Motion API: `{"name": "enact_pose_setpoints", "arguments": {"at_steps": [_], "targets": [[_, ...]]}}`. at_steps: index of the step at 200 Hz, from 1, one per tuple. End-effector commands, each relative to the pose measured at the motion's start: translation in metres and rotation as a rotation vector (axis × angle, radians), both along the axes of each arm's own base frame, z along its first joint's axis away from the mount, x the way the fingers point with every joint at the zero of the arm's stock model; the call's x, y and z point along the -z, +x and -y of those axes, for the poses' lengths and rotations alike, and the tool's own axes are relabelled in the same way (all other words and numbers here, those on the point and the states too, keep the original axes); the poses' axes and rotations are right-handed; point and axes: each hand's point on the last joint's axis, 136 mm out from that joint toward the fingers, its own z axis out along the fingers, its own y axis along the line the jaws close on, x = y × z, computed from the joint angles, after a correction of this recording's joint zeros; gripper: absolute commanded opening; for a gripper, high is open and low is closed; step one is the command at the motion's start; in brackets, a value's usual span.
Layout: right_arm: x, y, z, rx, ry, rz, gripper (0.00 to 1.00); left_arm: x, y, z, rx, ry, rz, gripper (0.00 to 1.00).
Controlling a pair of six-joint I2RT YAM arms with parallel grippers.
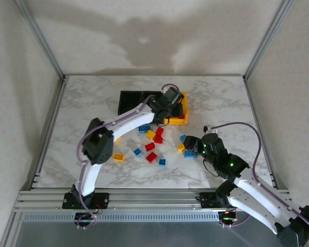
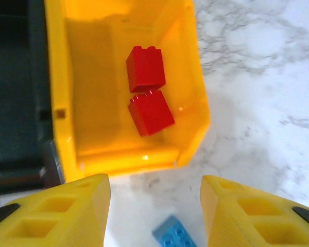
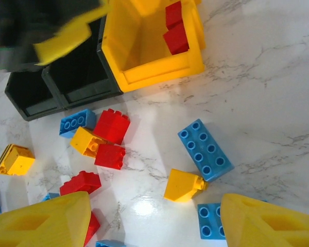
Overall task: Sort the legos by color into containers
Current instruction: Pick up the lego from the center of the table.
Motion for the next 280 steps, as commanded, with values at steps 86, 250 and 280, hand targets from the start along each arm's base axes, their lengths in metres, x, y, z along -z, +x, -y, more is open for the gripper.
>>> {"name": "enact_pose_setpoints", "arguments": {"at_steps": [86, 250, 280], "targets": [[-0.003, 0.017, -0.043, -0.146, 0.023, -0.005, 0.65, 0.035, -0.099, -0.129, -0.124, 0.057, -0.035, 0.55], [0.019, 0.016, -0.036, -0.112, -0.014, -0.048, 0.66, 0.094, -0.088, -0.122, -0.086, 0.110, -0.115, 0.73], [0.020, 0.015, -0.033, -0.105, -0.020, -0.048, 0.66, 0.107, -0.079, -0.117, -0.068, 0.152, -0.119, 0.72]]}}
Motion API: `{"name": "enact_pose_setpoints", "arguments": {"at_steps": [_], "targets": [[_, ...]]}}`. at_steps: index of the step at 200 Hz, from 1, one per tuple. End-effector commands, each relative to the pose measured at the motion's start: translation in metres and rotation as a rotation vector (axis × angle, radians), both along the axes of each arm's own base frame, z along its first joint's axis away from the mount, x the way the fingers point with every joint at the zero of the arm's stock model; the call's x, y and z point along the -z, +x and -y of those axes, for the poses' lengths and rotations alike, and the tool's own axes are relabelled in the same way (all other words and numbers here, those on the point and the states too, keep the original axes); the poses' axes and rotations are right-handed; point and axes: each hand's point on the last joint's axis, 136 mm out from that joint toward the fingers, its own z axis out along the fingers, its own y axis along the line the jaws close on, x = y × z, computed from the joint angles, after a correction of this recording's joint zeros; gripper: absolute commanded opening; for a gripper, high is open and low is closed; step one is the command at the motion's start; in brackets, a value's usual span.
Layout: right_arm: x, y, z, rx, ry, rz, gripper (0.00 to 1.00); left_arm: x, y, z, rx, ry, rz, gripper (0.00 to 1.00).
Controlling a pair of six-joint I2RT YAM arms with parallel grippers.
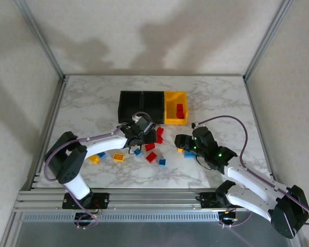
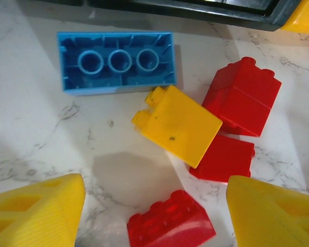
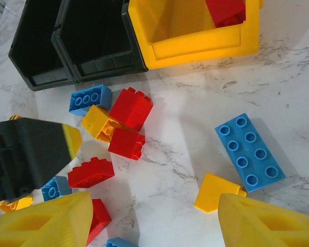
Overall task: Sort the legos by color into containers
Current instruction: Pick up the lego from the center of the table.
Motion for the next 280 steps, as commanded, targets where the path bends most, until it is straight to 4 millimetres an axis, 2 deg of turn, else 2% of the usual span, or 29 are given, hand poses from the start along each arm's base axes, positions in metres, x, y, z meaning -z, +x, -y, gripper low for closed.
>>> {"name": "enact_pose_setpoints", "arguments": {"at_steps": [1, 34, 105, 156, 197, 239, 280], "targets": [[0.001, 0.000, 0.006, 0.025, -0.004, 0.007, 0.66, 0.003, 0.013, 0.007, 0.031, 0.021, 0.013, 0.72], [0.004, -0.001, 0.009, 0.033, -0.008, 0.000, 0.65, 0.011, 0.022, 0.015, 0.043, 0.026, 0.005, 0.71], [0.003, -0.002, 0.012, 0.044, -0.014, 0.005, 0.65, 0.024, 0.034, 0.019, 0.058, 0.064, -0.010, 0.70], [0.001, -0.002, 0.013, 0.049, -0.016, 0.009, 0.65, 0.029, 0.032, 0.018, 0.066, 0.068, -0.029, 0.55], [0.001, -0.002, 0.014, 0.057, -0.011, 0.014, 0.65, 0.017, 0.027, 0.013, 0.066, 0.064, -0.017, 0.41], [-0.001, -0.001, 0.014, 0.058, -0.003, 0.022, 0.65, -0.003, 0.022, 0.003, 0.052, 0.068, 0.010, 0.38], [-0.006, 0.001, 0.010, 0.046, 0.009, 0.030, 0.65, -0.037, 0.026, -0.002, 0.038, 0.057, 0.069, 0.37]]}}
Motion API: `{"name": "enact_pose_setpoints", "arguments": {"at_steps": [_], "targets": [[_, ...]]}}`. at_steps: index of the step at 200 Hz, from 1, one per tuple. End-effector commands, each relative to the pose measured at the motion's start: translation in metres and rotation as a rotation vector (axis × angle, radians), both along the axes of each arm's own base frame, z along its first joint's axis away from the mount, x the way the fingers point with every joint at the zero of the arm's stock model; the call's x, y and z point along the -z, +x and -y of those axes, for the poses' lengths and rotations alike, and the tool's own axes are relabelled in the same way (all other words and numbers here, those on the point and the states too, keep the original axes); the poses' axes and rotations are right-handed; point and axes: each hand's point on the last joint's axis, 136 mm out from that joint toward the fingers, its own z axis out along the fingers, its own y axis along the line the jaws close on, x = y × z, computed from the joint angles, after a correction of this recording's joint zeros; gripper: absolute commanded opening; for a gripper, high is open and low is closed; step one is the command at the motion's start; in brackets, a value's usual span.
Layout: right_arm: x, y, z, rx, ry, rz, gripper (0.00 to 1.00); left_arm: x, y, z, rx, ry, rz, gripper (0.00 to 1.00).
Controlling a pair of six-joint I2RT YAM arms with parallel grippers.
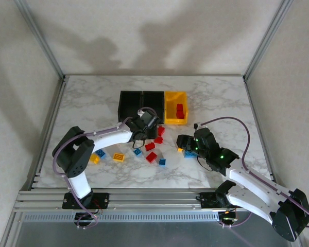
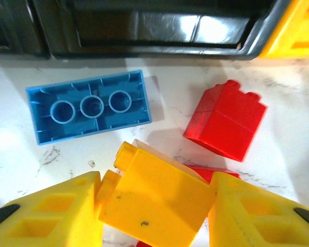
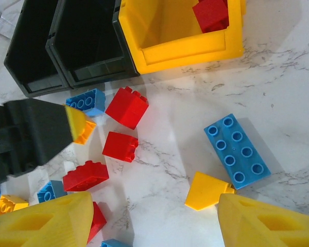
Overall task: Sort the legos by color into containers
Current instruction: Pick up the lego from the center of the table, then place the lego in the container.
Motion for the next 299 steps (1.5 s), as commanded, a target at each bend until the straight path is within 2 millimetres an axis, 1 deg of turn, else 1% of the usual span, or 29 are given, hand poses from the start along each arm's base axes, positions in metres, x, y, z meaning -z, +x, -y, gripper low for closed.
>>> {"name": "enact_pose_setpoints", "arguments": {"at_steps": [1, 16, 31, 69, 83, 125, 152, 177, 205, 221, 253, 265, 274, 299], "targets": [[-0.005, 0.002, 0.001, 0.010, 0.010, 0.019, 0.65, -0.025, 0.003, -0.013, -0.018, 0.023, 0.041, 0.37], [-0.008, 0.003, -0.001, 0.004, 0.014, 0.024, 0.65, -0.038, 0.011, -0.013, -0.022, 0.020, 0.064, 0.37], [-0.011, 0.004, -0.001, 0.002, 0.019, 0.030, 0.65, -0.048, 0.023, -0.012, -0.029, 0.016, 0.084, 0.37], [-0.009, 0.003, -0.001, 0.003, 0.023, 0.028, 0.65, -0.057, 0.057, -0.001, -0.045, 0.020, 0.103, 0.37], [-0.008, 0.003, -0.001, 0.003, 0.024, 0.026, 0.65, -0.056, 0.069, 0.002, -0.049, 0.021, 0.103, 0.38], [-0.005, 0.002, 0.000, 0.003, 0.015, 0.022, 0.65, -0.044, 0.103, 0.005, -0.077, 0.052, 0.094, 0.38], [-0.005, 0.001, 0.002, 0.009, 0.012, 0.024, 0.65, -0.033, 0.118, 0.006, -0.088, 0.070, 0.076, 0.38], [-0.004, 0.000, 0.004, 0.014, 0.009, 0.024, 0.65, -0.022, 0.124, 0.007, -0.092, 0.083, 0.060, 0.38], [-0.001, -0.001, 0.006, 0.019, 0.001, 0.021, 0.65, -0.014, 0.126, 0.007, -0.094, 0.088, 0.051, 0.40], [-0.002, 0.000, 0.006, 0.020, 0.002, 0.023, 0.65, -0.015, 0.127, 0.008, -0.092, 0.085, 0.052, 0.43], [-0.001, 0.000, 0.006, 0.022, 0.001, 0.023, 0.65, -0.015, 0.127, 0.009, -0.092, 0.085, 0.051, 0.52], [-0.001, 0.000, 0.006, 0.021, 0.002, 0.023, 0.65, -0.016, 0.126, 0.008, -0.095, 0.083, 0.051, 0.52], [-0.001, 0.000, 0.006, 0.021, 0.002, 0.024, 0.65, -0.017, 0.126, 0.008, -0.093, 0.078, 0.051, 0.55], [-0.001, 0.000, 0.007, 0.026, 0.005, 0.026, 0.65, -0.022, 0.126, 0.009, -0.092, 0.073, 0.058, 0.57]]}}
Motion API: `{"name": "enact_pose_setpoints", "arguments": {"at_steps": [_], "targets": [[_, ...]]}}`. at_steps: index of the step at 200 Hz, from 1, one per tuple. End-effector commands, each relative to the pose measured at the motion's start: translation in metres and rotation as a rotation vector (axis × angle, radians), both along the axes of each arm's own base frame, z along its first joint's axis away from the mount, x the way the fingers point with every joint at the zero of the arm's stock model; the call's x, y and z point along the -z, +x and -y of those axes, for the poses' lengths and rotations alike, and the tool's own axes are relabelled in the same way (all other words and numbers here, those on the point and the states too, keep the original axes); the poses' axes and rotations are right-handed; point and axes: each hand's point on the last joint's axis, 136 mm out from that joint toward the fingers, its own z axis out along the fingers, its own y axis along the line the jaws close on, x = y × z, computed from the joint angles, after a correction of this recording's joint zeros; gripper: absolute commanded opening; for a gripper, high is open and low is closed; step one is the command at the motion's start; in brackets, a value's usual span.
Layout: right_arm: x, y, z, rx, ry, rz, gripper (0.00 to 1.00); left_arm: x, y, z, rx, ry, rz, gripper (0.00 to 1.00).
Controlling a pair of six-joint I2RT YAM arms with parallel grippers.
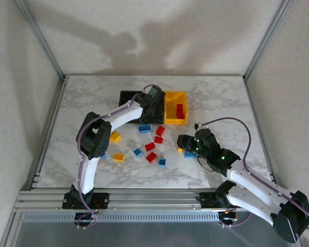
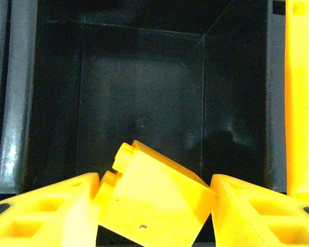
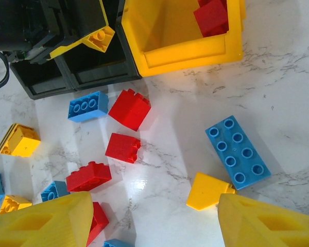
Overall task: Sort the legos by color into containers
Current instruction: Place the lego in the container, then pick up the lego from the middle-left of the table.
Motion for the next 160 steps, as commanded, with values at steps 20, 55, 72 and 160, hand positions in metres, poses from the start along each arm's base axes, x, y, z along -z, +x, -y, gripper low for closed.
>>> {"name": "enact_pose_setpoints", "arguments": {"at_steps": [20, 55, 72, 160], "targets": [[0.001, 0.001, 0.007, 0.028, -0.005, 0.018, 0.66, -0.015, 0.003, -0.003, 0.004, 0.011, 0.015, 0.60], [0.000, 0.001, 0.008, 0.029, -0.012, 0.021, 0.66, -0.029, 0.003, -0.002, 0.006, -0.008, 0.034, 0.62], [-0.001, 0.000, 0.008, 0.027, -0.011, 0.024, 0.66, -0.038, 0.002, 0.000, 0.010, -0.023, 0.045, 0.62], [-0.035, 0.010, 0.018, 0.122, 0.013, 0.062, 0.99, -0.106, -0.056, 0.004, 0.072, -0.172, 0.135, 0.62]]}}
